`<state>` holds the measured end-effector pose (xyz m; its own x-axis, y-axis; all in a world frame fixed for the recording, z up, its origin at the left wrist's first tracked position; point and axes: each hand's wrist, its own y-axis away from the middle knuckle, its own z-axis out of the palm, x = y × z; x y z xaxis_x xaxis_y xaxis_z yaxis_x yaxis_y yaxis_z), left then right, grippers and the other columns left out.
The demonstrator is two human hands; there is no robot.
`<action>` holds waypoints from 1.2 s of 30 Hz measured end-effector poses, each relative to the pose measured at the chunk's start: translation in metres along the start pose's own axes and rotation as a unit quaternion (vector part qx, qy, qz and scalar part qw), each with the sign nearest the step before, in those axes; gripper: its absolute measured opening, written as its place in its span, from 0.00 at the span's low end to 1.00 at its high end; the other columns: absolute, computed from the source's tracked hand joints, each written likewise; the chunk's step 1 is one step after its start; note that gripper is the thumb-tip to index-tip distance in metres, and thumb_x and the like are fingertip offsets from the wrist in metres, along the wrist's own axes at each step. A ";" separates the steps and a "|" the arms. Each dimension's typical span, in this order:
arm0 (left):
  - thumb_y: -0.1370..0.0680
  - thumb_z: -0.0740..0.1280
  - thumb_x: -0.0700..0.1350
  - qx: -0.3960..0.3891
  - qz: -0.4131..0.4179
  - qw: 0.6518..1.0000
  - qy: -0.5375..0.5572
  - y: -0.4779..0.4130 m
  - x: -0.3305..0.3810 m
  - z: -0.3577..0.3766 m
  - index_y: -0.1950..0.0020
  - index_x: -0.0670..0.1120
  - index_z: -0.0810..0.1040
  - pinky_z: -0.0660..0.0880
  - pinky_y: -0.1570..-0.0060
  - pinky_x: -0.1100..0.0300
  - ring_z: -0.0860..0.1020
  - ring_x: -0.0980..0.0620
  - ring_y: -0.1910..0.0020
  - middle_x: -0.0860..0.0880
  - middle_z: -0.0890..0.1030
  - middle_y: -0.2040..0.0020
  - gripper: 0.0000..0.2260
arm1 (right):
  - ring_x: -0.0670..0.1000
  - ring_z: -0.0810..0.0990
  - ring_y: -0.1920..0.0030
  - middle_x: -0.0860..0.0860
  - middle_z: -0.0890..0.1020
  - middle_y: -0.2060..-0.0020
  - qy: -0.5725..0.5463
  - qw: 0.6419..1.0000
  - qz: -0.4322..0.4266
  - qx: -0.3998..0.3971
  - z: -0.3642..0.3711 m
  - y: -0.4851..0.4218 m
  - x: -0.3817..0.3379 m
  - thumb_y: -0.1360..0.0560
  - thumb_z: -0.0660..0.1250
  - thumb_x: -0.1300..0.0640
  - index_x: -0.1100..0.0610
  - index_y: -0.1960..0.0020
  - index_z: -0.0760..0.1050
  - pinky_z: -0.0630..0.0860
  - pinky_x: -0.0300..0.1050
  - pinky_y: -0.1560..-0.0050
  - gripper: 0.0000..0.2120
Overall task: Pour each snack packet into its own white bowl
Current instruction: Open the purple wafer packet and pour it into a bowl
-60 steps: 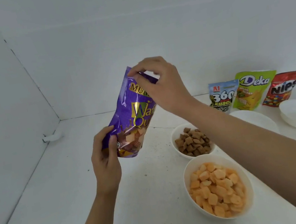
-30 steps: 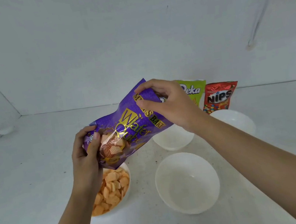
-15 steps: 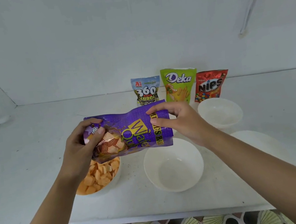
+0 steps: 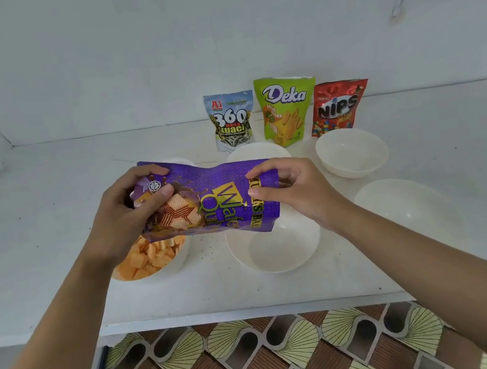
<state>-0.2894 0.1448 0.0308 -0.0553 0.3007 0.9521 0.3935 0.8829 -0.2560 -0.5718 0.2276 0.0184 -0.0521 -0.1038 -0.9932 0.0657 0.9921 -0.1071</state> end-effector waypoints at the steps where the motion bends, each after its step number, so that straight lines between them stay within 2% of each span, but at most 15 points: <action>1: 0.27 0.75 0.56 -0.003 0.000 1.000 -0.001 0.000 0.002 0.000 0.44 0.53 0.81 0.84 0.60 0.57 0.85 0.48 0.47 0.50 0.84 0.47 0.14 | 0.60 0.86 0.52 0.59 0.87 0.55 0.001 1.000 0.005 -0.003 0.000 0.001 0.001 0.28 0.77 0.63 0.59 0.48 0.82 0.80 0.63 0.45 0.10; 4: 0.25 0.73 0.47 -0.007 -0.005 1.000 -0.016 -0.003 0.006 0.000 0.46 0.52 0.81 0.84 0.64 0.57 0.85 0.46 0.47 0.50 0.85 0.48 0.08 | 0.60 0.86 0.53 0.62 0.86 0.55 -0.005 0.999 0.027 -0.017 0.000 0.004 0.005 0.29 0.77 0.65 0.61 0.47 0.81 0.82 0.60 0.47 0.12; 6: 0.25 0.72 0.43 -0.014 -0.002 0.999 -0.033 -0.005 0.007 0.000 0.46 0.51 0.82 0.84 0.62 0.56 0.85 0.46 0.47 0.50 0.85 0.49 0.09 | 0.62 0.86 0.52 0.63 0.86 0.54 0.000 0.999 0.038 -0.029 -0.001 0.005 0.008 0.30 0.77 0.66 0.61 0.47 0.80 0.82 0.61 0.47 0.13; 9: 0.25 0.73 0.42 -0.017 -0.007 0.999 -0.044 -0.007 0.007 0.001 0.46 0.52 0.82 0.84 0.62 0.54 0.85 0.47 0.47 0.51 0.85 0.49 0.09 | 0.62 0.86 0.52 0.62 0.86 0.53 0.001 0.998 0.053 -0.043 -0.004 0.006 0.009 0.30 0.77 0.66 0.61 0.47 0.80 0.81 0.62 0.46 0.14; 11: 0.24 0.72 0.43 -0.012 -0.013 0.999 -0.049 -0.007 0.006 0.001 0.45 0.52 0.82 0.84 0.63 0.53 0.84 0.45 0.45 0.50 0.84 0.47 0.09 | 0.61 0.86 0.52 0.62 0.86 0.54 -0.004 0.998 0.056 -0.037 -0.006 0.006 0.009 0.30 0.77 0.65 0.62 0.46 0.80 0.82 0.59 0.47 0.13; 15: 0.24 0.72 0.44 0.003 -0.025 0.999 -0.038 -0.006 0.005 0.001 0.45 0.51 0.81 0.85 0.60 0.48 0.84 0.44 0.45 0.47 0.84 0.45 0.09 | 0.59 0.86 0.51 0.62 0.86 0.53 -0.046 0.999 0.023 0.008 -0.003 0.011 0.009 0.28 0.75 0.66 0.62 0.45 0.81 0.83 0.51 0.50 0.11; 17: 0.24 0.72 0.44 0.011 -0.027 0.999 -0.033 -0.004 0.005 0.002 0.45 0.52 0.81 0.85 0.59 0.49 0.85 0.45 0.46 0.48 0.84 0.46 0.08 | 0.55 0.86 0.52 0.59 0.87 0.52 -0.085 0.995 0.012 0.049 0.001 0.014 0.010 0.28 0.75 0.67 0.62 0.46 0.83 0.83 0.45 0.53 0.11; 19: 0.24 0.72 0.45 0.015 -0.026 0.999 -0.027 -0.003 0.006 0.004 0.46 0.52 0.82 0.85 0.60 0.52 0.85 0.46 0.47 0.49 0.85 0.47 0.08 | 0.52 0.86 0.53 0.57 0.87 0.52 -0.128 0.987 0.012 0.092 0.003 0.015 0.011 0.27 0.74 0.66 0.61 0.46 0.83 0.82 0.42 0.55 0.11; 21: 0.24 0.72 0.44 0.016 -0.023 0.999 -0.020 -0.003 0.006 0.006 0.46 0.52 0.82 0.85 0.61 0.53 0.85 0.45 0.48 0.48 0.85 0.48 0.08 | 0.51 0.86 0.52 0.55 0.87 0.52 -0.152 0.981 0.011 0.121 0.003 0.015 0.011 0.27 0.74 0.66 0.61 0.44 0.83 0.82 0.43 0.56 0.12; 24: 0.25 0.72 0.44 0.025 -0.018 0.999 -0.016 -0.003 0.008 0.010 0.45 0.49 0.81 0.85 0.63 0.54 0.86 0.45 0.48 0.48 0.85 0.48 0.09 | 0.51 0.87 0.52 0.54 0.87 0.53 -0.157 0.980 0.011 0.122 0.005 0.017 0.011 0.27 0.74 0.66 0.61 0.43 0.82 0.83 0.42 0.57 0.13; 27: 0.24 0.72 0.43 0.024 -0.019 0.999 -0.020 -0.003 0.010 0.011 0.45 0.49 0.81 0.85 0.64 0.51 0.85 0.45 0.48 0.47 0.84 0.47 0.09 | 0.51 0.86 0.53 0.55 0.87 0.53 -0.123 0.989 0.010 0.086 0.001 0.018 0.011 0.26 0.74 0.66 0.60 0.44 0.83 0.82 0.41 0.55 0.11; 31: 0.24 0.73 0.41 0.003 -0.022 0.999 -0.043 -0.009 0.013 0.005 0.45 0.50 0.81 0.84 0.58 0.42 0.85 0.44 0.46 0.47 0.84 0.46 0.09 | 0.54 0.86 0.50 0.59 0.86 0.51 -0.094 0.995 0.026 0.023 -0.009 0.017 0.010 0.26 0.72 0.66 0.64 0.43 0.82 0.82 0.42 0.53 0.11; 36: 0.25 0.73 0.39 -0.032 0.006 0.997 -0.064 -0.015 0.026 0.006 0.49 0.52 0.83 0.85 0.60 0.53 0.86 0.49 0.50 0.51 0.85 0.50 0.10 | 0.61 0.85 0.48 0.63 0.86 0.53 -0.091 0.995 0.045 0.023 -0.010 0.019 0.016 0.26 0.73 0.65 0.63 0.44 0.82 0.81 0.52 0.46 0.10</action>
<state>-0.3025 0.1413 0.0581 -0.1650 0.3584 0.9189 0.4525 0.8553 -0.2523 -0.5817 0.2456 0.0013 0.1366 -0.0308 -0.9902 0.1086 0.9940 -0.0160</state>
